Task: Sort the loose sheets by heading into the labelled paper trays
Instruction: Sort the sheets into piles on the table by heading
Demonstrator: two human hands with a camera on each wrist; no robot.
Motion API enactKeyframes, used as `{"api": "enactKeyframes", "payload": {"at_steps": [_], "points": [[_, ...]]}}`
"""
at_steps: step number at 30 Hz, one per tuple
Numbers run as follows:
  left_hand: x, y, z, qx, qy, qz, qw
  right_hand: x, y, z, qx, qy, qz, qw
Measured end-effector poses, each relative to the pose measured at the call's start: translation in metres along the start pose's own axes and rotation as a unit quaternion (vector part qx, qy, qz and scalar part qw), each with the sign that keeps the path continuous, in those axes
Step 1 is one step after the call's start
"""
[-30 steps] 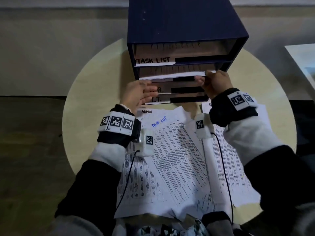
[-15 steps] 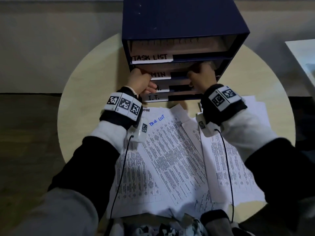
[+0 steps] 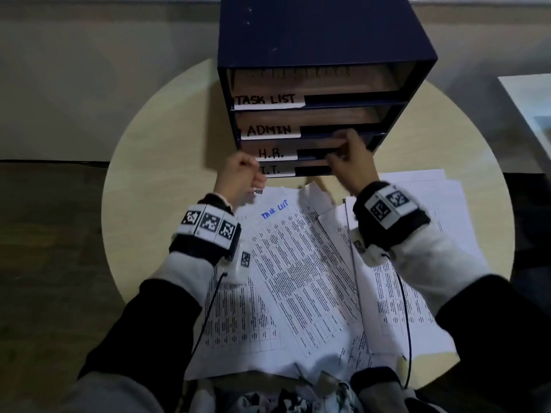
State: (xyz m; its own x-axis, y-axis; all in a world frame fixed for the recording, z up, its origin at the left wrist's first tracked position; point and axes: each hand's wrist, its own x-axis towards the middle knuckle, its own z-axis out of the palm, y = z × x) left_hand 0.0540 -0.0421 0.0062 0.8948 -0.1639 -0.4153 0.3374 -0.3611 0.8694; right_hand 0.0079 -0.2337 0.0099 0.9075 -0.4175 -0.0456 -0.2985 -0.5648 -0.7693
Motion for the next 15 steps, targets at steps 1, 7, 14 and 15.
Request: {"api": "enactKeyframes", "payload": {"at_steps": [1,7,14,15], "points": [[-0.004,-0.010,-0.002,0.023,-0.002,-0.019,1.000,-0.013,0.007,0.005,0.003,-0.019,0.001,1.000],[-0.017,-0.056,-0.003,0.323,-0.043,-0.114,0.939,-0.066,0.046,0.042,-0.096,-0.222,0.052,0.969],[-0.030,-0.071,0.013,0.337,-0.071,-0.073,0.936,-0.083,0.053,0.055,-0.113,-0.229,0.073,0.964],[-0.033,-0.071,0.014,0.327,-0.074,-0.054,0.940,-0.083,0.054,0.055,-0.113,-0.228,0.077,0.964]]}}
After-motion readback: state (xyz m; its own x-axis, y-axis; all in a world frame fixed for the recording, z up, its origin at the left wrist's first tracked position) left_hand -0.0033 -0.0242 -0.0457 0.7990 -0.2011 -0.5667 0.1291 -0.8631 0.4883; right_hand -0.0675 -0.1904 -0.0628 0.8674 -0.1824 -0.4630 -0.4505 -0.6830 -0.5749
